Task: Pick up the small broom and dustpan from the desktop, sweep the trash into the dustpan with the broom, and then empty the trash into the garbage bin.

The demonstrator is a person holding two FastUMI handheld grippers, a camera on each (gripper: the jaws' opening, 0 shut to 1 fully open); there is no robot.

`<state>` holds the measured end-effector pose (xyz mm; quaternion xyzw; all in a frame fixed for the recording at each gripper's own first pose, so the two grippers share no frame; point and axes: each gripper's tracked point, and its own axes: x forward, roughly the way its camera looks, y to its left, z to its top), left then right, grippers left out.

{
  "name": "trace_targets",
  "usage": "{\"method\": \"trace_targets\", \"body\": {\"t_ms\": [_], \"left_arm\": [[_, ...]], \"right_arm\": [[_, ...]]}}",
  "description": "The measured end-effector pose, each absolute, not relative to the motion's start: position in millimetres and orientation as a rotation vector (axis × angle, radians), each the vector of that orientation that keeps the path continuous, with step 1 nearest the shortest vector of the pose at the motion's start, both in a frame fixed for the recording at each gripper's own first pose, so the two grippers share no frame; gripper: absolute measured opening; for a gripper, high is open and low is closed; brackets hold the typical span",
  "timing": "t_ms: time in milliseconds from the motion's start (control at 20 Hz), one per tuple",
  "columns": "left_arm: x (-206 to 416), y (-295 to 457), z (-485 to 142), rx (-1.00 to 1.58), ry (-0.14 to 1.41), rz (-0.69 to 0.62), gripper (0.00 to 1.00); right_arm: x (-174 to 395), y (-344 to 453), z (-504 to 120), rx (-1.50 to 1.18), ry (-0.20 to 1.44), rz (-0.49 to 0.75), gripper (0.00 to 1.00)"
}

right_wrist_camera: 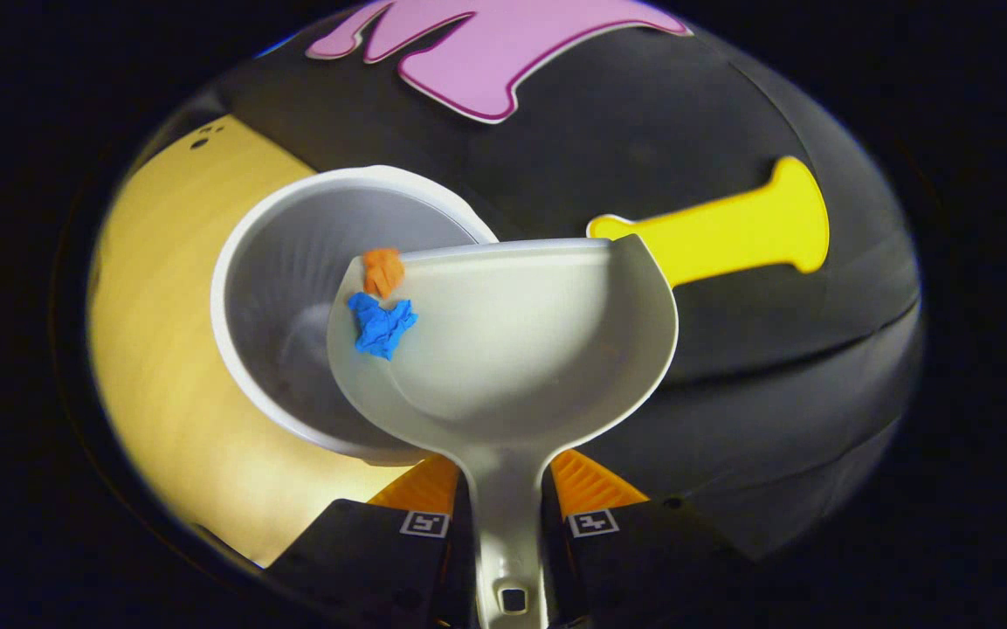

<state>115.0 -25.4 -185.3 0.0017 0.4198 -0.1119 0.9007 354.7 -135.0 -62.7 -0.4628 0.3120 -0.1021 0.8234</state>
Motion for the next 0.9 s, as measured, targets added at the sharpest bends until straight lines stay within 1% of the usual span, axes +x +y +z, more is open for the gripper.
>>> {"method": "trace_targets", "body": {"t_ms": [50, 150, 200, 250, 300, 350, 500, 600, 700, 800, 900], "left_arm": [[116, -25, -185, 0.0, 0.868, -0.229, 0.29], [118, -24, -183, -0.008, 0.865, -0.223, 0.29], [118, -24, -183, -0.011, 0.866, -0.219, 0.29], [118, -23, -184, -0.014, 0.868, -0.217, 0.29], [118, -23, -184, -0.016, 0.869, -0.216, 0.29], [118, -23, -185, -0.018, 0.869, -0.214, 0.29], [117, -24, -187, -0.02, 0.871, -0.208, 0.29], [116, -25, -187, -0.027, 0.871, -0.205, 0.29], [115, -26, -188, -0.029, 0.869, -0.201, 0.29], [118, -26, -183, -0.041, 0.845, -0.191, 0.29], [120, -27, -178, -0.056, 0.82, -0.178, 0.28]], "right_arm": [[358, -132, -59, -1.057, 0.649, -0.217, 0.39], [360, -129, -56, -1.148, 0.637, -0.204, 0.3], [362, -129, -53, -1.183, 0.636, -0.199, 0.35], [361, -131, -48, -1.225, 0.632, -0.199, 0.35], [358, -131, -42, -1.276, 0.625, -0.198, 0.39], [355, -135, -41, -1.33, 0.622, -0.194, 0.34], [345, -149, -27, -1.441, 0.612, -0.172, 0.35], [348, -163, -28, -1.469, 0.612, -0.169, 0.34], [350, -150, -33, -1.459, 0.623, -0.159, 0.35], [348, -150, -38, -1.388, 0.651, -0.139, 0.34], [346, -153, -37, -1.297, 0.669, -0.146, 0.34]]}}
